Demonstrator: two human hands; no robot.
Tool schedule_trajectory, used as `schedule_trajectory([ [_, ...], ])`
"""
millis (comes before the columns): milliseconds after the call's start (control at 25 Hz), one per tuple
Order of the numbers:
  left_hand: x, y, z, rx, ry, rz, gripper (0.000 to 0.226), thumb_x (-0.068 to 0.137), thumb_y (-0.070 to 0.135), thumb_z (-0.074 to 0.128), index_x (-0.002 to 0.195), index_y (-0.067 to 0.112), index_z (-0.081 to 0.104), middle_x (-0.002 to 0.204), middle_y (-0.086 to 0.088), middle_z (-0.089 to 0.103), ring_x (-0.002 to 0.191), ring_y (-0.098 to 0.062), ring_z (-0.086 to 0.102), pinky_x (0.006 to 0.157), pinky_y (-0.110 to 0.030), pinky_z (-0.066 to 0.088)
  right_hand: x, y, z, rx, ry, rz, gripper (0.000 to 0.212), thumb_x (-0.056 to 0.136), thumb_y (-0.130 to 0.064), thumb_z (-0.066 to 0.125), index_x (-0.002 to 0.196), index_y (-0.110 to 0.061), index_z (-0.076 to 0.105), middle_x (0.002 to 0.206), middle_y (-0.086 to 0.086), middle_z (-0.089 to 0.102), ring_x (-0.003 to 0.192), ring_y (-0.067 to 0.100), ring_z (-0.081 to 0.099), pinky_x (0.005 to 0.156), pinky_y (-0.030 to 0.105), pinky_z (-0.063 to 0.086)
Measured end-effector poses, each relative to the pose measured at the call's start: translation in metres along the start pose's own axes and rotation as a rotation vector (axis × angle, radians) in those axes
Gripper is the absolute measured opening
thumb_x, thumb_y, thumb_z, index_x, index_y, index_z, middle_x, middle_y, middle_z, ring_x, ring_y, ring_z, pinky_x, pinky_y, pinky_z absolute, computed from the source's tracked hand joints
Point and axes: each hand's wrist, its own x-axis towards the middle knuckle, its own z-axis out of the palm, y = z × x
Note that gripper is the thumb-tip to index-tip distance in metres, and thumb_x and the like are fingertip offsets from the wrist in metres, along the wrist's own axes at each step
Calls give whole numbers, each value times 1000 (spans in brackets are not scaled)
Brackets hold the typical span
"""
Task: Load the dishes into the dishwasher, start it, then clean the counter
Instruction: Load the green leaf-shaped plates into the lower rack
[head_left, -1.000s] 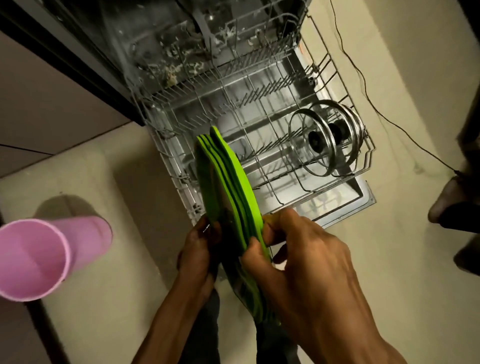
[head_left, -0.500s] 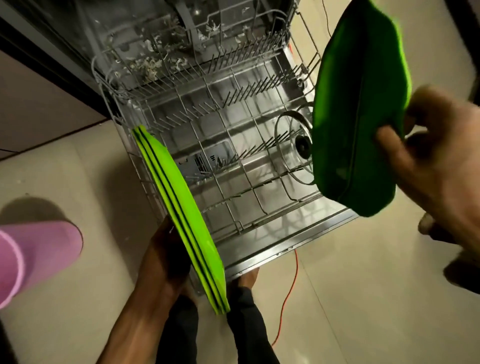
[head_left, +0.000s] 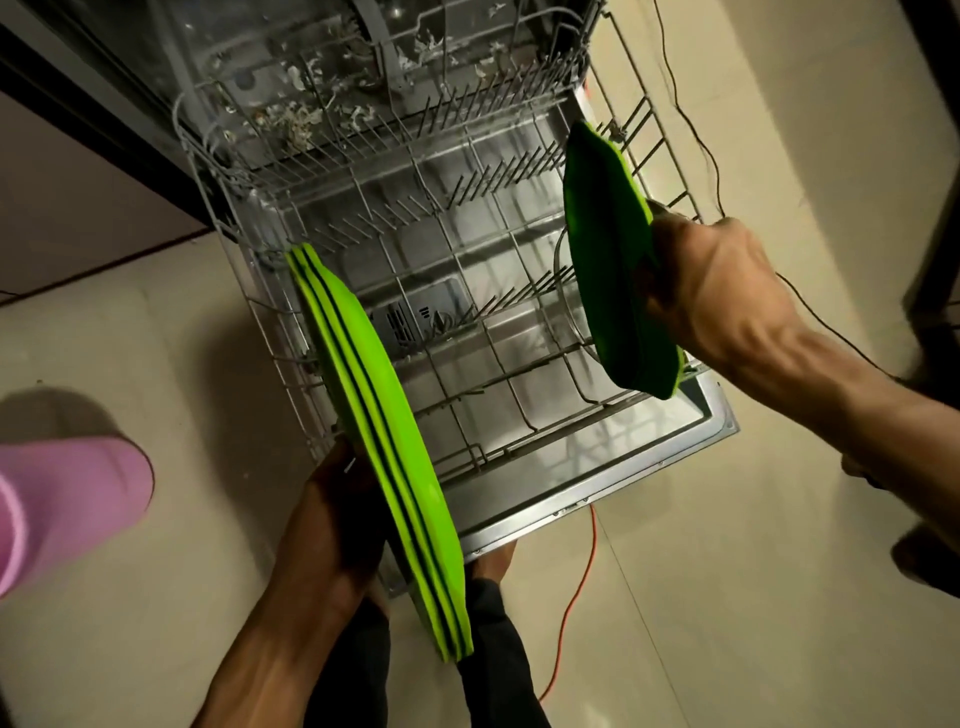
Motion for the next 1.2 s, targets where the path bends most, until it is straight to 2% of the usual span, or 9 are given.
schedule_trajectory([
  [80,0,1,4,-10,-2,-1,101,25,36,96,117,13,62,81,-6,71,63,-17,70,52,-27,56,2,2,10,-34,-38,-5,16,94,-15,55,104,-3,55,63,0,38,51,11,34,49,21,23],
  [240,4,2,9,-66,-3,-35,20,80,27,65,93,13,70,74,-7,69,56,-16,69,46,-26,54,10,7,25,-66,-89,1,15,95,-16,55,102,-4,56,65,-1,41,52,9,37,46,20,23],
  [400,5,4,16,-62,-5,0,41,59,31,66,95,12,67,70,-5,70,56,-16,69,46,-26,54,15,9,39,13,-154,58,19,102,-23,46,84,-15,47,67,-2,42,54,6,39,45,16,24],
  [560,7,0,13,-24,20,2,22,97,25,44,100,12,62,69,-4,68,55,-14,68,48,-25,55,21,11,49,13,-156,49,20,99,-18,50,79,-20,46,67,-2,42,56,5,39,46,18,25],
  [640,8,-1,14,13,33,29,36,79,38,72,100,12,61,70,-3,70,57,-14,68,49,-25,56,24,7,49,-2,-162,67,18,98,-15,50,81,-18,49,66,-2,40,55,6,36,46,19,25],
  [680,8,-1,15,32,16,40,67,50,43,90,102,11,61,73,-4,71,59,-15,69,51,-25,56,26,4,49,-10,-166,78,17,98,-13,48,81,-17,50,65,-2,40,54,8,37,46,19,26],
  [800,11,-4,12,51,32,37,119,7,40,96,116,10,57,81,-4,72,66,-15,71,55,-27,57,32,-10,49,-115,-183,59,15,100,-6,45,100,-7,60,80,6,57,73,25,61,62,24,46],
  [920,15,-8,6,-11,12,18,120,14,37,97,123,12,54,83,-5,71,67,-17,70,56,-28,57,37,-21,53,-197,-215,58,20,99,-1,45,113,-4,59,104,17,65,97,32,66,82,38,52],
  [1200,16,-13,5,-53,-58,-46,85,30,32,95,107,14,63,82,-5,69,66,-18,69,55,-30,57,44,-24,64,-308,-243,40,26,98,-1,48,121,-4,57,111,17,64,102,31,65,82,36,51],
])
